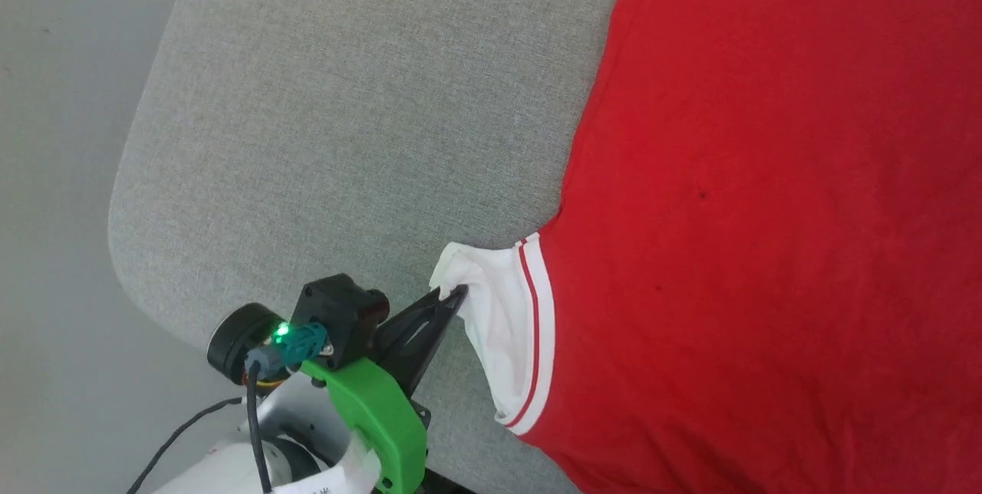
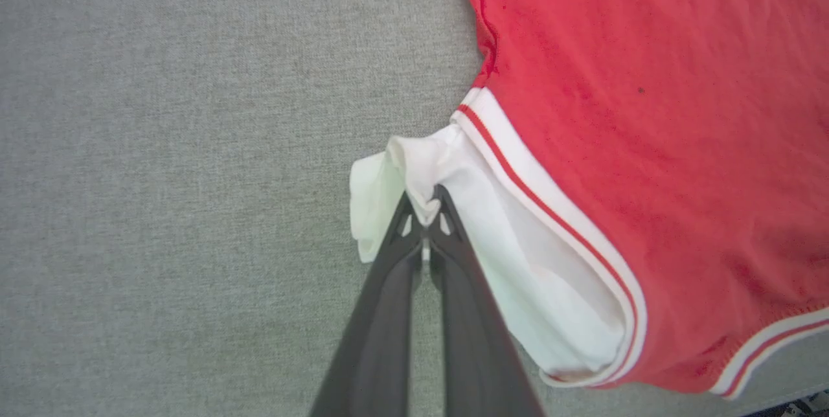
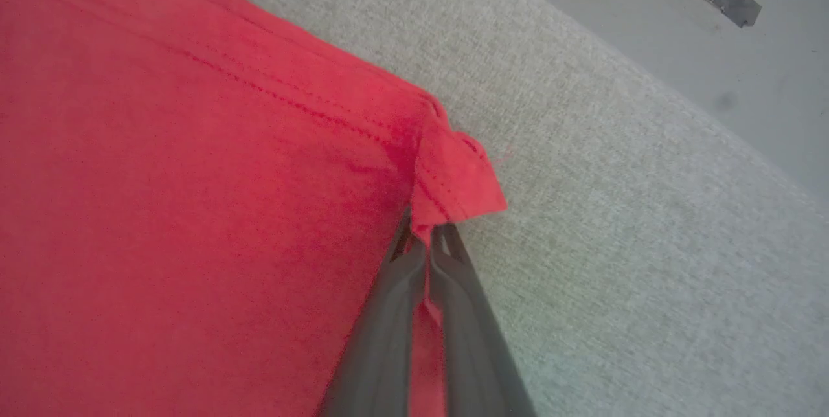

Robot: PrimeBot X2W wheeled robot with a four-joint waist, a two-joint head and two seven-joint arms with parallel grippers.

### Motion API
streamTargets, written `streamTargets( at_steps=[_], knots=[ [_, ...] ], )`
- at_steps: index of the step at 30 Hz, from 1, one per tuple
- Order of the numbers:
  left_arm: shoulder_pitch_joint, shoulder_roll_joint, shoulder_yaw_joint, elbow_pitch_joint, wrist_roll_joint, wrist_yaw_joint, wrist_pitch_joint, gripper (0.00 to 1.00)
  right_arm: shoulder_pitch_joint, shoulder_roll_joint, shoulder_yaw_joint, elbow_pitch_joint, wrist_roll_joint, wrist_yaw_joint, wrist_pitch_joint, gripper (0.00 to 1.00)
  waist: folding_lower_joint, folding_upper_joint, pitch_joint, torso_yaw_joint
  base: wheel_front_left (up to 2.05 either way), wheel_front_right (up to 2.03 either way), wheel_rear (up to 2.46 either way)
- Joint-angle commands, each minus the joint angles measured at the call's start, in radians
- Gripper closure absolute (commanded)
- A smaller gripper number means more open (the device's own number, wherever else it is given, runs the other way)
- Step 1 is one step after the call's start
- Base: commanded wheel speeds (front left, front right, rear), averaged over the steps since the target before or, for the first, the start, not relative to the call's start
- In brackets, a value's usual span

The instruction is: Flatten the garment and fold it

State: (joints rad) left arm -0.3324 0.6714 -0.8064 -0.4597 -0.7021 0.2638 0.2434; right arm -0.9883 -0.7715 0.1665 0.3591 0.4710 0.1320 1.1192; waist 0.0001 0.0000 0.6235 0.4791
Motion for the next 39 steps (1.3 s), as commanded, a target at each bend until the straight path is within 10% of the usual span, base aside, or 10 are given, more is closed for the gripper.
streamTargets(
  at_steps=[1, 39],
  knots=[
    [-0.020, -0.003, 0.003, 0.006, 0.009, -0.002, -0.005, 1.00, 0.043, -0.001, 0.014, 0.030, 0.005, -0.001, 0.021, 1.00, -0.0001, 0.0000, -0.008, -0.006, 0.00, 0.00, 0.00],
    [0.081, 0.034, 0.027, 0.072, -0.075, 0.103, 0.061, 1.00, 0.803, -0.009, -0.041, -0.182, 0.311, -0.001, -0.134, 1.00, -0.0001, 0.0000, -0.428, -0.309, 0.00, 0.00, 0.00]
  ],
)
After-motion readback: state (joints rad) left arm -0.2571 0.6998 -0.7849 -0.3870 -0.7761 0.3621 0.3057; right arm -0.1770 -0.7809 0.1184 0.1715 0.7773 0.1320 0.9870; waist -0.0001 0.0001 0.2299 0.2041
